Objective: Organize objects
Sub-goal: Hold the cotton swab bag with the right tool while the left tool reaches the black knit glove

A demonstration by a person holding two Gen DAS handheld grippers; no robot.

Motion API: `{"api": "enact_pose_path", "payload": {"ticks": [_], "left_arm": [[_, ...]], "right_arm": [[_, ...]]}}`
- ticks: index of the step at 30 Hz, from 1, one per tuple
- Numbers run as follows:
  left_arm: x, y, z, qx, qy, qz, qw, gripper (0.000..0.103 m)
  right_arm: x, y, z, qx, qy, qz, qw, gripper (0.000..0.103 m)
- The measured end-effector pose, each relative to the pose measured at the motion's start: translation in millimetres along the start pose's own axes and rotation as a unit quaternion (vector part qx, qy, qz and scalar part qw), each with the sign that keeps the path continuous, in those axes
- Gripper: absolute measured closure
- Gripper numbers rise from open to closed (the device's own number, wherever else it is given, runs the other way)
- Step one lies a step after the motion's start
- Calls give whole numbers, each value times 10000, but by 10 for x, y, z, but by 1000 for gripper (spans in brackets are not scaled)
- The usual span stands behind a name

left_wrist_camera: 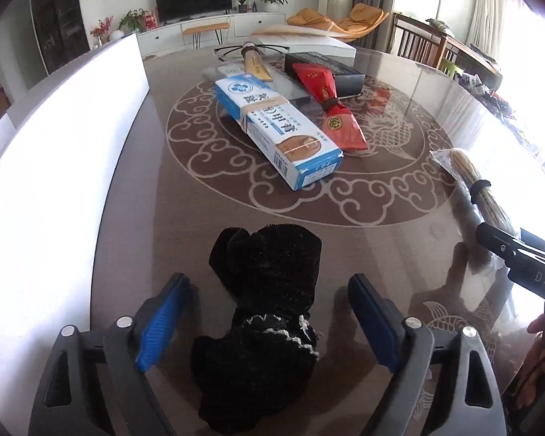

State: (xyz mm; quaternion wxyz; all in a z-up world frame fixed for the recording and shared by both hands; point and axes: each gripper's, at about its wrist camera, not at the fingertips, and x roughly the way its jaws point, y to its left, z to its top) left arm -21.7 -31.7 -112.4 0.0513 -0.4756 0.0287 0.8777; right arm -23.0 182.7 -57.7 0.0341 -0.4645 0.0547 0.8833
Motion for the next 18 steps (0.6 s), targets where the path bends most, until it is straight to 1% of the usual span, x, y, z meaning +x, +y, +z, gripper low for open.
{"api": "enact_pose_path", "payload": {"ticks": [1, 2, 6, 9, 18], "left_arm": [[29, -32, -14, 111, 15, 56, 9999, 0], [35, -20, -21, 81, -16, -25, 10000, 0], [41, -18, -33, 100, -50, -34, 9999, 0], [49, -20, -40, 97, -61, -34, 9999, 0], [35, -16, -34, 97, -61, -34, 9999, 0]], "right_arm": [[5, 9, -5, -34, 10, -16, 10000, 9], [10, 14, -8, -59, 20, -23, 10000, 7], [36, 53, -12, -153, 66, -44, 9999, 0], [63, 118, -22, -337, 108, -224, 9991, 0], [69, 136, -32, -371, 59, -199, 9991, 0]]}}
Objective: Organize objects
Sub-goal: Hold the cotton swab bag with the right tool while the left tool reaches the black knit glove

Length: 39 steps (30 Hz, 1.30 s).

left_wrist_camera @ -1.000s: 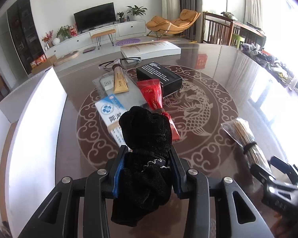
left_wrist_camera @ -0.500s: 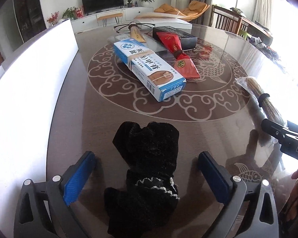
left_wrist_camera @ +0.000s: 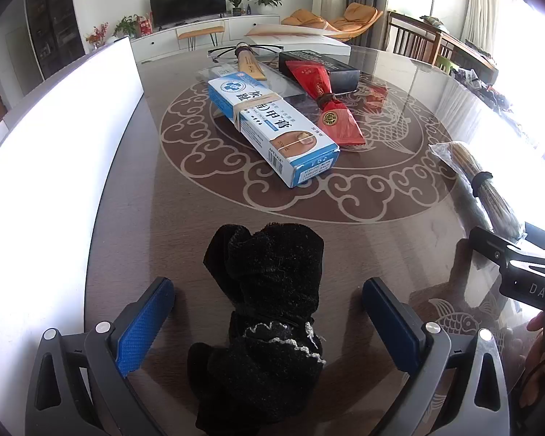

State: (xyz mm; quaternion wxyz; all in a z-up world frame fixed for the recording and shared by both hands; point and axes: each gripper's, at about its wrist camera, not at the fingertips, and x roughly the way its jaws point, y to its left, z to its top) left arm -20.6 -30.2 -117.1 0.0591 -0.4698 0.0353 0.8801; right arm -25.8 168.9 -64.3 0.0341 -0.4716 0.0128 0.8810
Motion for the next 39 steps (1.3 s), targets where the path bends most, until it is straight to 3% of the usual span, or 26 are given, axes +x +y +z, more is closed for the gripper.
{"api": "enact_pose_path", "payload": {"ticks": [39], "left_arm": [[15, 6, 6, -2, -1, -2, 10000, 0]], "right_arm": [[-3, 13, -31, 10, -15, -4, 10000, 0]]}}
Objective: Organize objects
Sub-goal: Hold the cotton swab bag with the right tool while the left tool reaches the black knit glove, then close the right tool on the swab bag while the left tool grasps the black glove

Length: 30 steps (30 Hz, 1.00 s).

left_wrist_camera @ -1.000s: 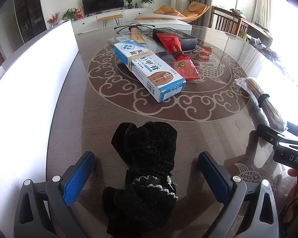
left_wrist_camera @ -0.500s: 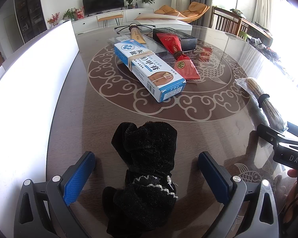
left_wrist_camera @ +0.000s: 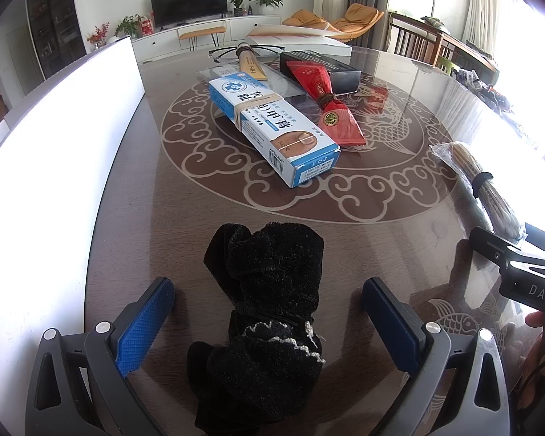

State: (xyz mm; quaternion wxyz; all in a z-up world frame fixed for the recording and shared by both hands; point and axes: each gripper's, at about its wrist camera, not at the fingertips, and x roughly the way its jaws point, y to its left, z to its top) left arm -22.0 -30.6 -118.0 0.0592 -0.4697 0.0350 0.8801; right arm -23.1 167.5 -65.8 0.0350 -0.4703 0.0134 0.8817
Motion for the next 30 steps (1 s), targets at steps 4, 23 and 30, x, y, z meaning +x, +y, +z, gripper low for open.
{"api": "enact_pose_path", "payload": {"ticks": [4, 23, 30], "left_arm": [[1, 0, 1, 0, 0, 0, 10000, 0], [5, 2, 2, -1, -1, -1, 10000, 0], [18, 14, 132, 240, 475, -143, 9985, 0]], "right_arm": [[0, 1, -3, 1, -1, 0, 10000, 0], [1, 7, -16, 7, -10, -4, 10000, 0], [38, 16, 91, -244, 412, 153, 9987, 0]]}}
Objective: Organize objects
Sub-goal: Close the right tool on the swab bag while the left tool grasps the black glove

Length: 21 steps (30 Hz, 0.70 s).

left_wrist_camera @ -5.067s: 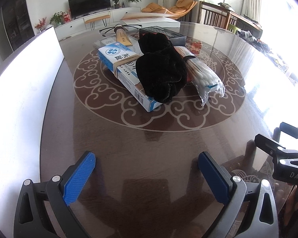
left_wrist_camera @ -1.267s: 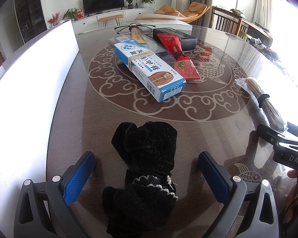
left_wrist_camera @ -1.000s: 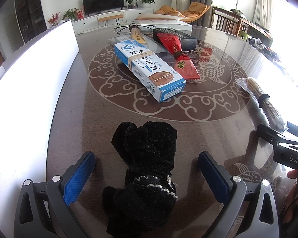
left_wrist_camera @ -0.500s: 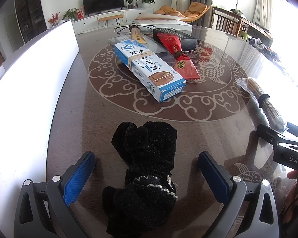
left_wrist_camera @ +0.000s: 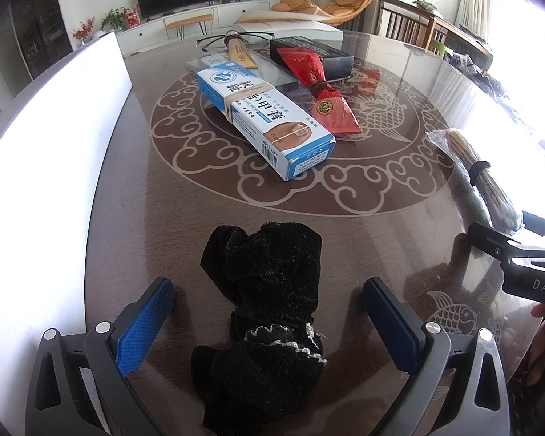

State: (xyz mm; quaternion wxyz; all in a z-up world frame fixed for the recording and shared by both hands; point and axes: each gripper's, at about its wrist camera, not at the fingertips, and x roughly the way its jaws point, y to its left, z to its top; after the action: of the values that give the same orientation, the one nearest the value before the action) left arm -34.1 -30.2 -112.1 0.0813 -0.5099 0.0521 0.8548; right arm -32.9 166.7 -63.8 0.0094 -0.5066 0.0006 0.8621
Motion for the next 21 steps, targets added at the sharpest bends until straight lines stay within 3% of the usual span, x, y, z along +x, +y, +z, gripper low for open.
{"api": "enact_pose_path", "payload": {"ticks": [2, 3, 4, 5, 6, 7, 9, 11, 15, 19, 21], "left_arm": [[2, 6, 33, 26, 133, 3, 9999, 4], [-38, 11, 20, 8, 21, 15, 10000, 14], [-91, -4, 8, 40, -118, 6, 9999, 44], [-132, -24, 10, 118, -191, -21, 9997, 75], [-157, -44, 16, 154, -180, -67, 9997, 75], [-193, -43, 7, 118, -219, -165, 9996, 75], [-327, -37, -24, 39, -386, -329, 9987, 75], [-500, -18, -42, -40, -592, -551, 9967, 75], [-845, 41, -68, -138, -857, -859, 9925, 75], [-1283, 316, -54, -398, -1124, -1025, 9876, 75], [-1519, 559, -50, -551, -1288, -901, 9860, 75]], "right_arm": [[66, 0, 135, -271, 400, 152, 9987, 0], [93, -15, 188, -324, 495, 176, 9981, 4], [85, -38, 221, -356, 390, 194, 9984, 13], [53, -52, 258, -433, 186, 229, 9986, 46], [34, -68, 285, -501, 98, 278, 9983, 73], [32, -100, 294, -472, 147, 273, 9984, 73], [-30, -293, 259, 26, 134, 1002, 9949, 73], [-128, -500, 175, 654, 107, 1771, 9820, 73], [-374, -617, 54, 1166, 26, 2630, 9577, 73], [-668, -256, 133, 1042, -36, 3026, 9474, 73], [-896, 70, 251, 746, -170, 3255, 9425, 73]]}}
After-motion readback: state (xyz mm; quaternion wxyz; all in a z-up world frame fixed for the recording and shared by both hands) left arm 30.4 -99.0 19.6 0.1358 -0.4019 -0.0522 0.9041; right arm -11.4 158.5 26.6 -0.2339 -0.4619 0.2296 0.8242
